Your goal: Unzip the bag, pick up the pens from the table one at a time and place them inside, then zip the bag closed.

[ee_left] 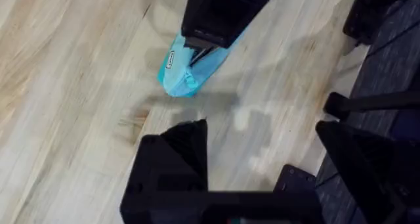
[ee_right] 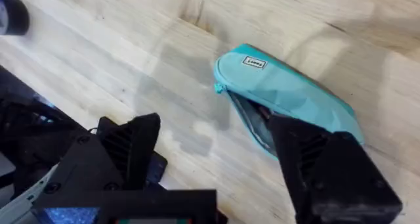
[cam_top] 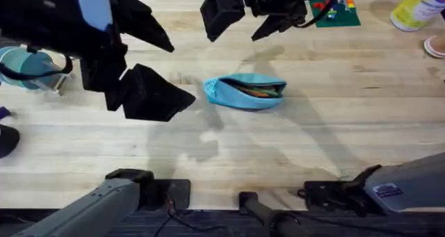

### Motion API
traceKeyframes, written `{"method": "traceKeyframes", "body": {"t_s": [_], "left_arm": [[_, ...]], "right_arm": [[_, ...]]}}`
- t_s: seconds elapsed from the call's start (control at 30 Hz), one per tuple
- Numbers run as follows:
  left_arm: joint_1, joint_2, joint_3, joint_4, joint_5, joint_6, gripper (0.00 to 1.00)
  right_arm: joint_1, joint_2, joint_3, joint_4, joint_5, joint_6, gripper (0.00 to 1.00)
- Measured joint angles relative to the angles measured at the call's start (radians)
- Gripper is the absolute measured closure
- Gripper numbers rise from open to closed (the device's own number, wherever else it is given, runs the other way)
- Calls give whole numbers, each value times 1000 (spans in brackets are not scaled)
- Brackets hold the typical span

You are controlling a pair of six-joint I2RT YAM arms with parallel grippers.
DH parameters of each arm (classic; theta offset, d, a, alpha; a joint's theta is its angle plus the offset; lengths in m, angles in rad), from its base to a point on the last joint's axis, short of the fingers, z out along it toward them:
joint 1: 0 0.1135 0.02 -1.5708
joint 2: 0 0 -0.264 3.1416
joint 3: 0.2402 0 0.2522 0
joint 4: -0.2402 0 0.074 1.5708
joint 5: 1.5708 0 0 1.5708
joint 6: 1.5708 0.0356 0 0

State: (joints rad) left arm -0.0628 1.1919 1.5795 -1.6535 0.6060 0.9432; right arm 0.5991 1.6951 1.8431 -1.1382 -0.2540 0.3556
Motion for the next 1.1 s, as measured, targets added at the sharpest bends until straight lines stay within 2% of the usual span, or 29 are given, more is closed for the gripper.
{"method": "traceKeyframes", "body": {"t_s": [0.5, 0.83, 0.97, 1.1], "left_arm": [[0, 0, 0, -7, -31, 0, 8], [0, 0, 0, 46, -66, 9, 8], [3, 0, 0, 27, -68, 65, 8], [40, 0, 0, -31, -42, 185, 8]], "right_arm": [[0, 0, 0, 30, -2, 4, 3], [0, 0, 0, 46, -1, 4, 3], [0, 0, 0, 46, -1, 4, 3], [0, 0, 0, 46, -2, 4, 3]]}}
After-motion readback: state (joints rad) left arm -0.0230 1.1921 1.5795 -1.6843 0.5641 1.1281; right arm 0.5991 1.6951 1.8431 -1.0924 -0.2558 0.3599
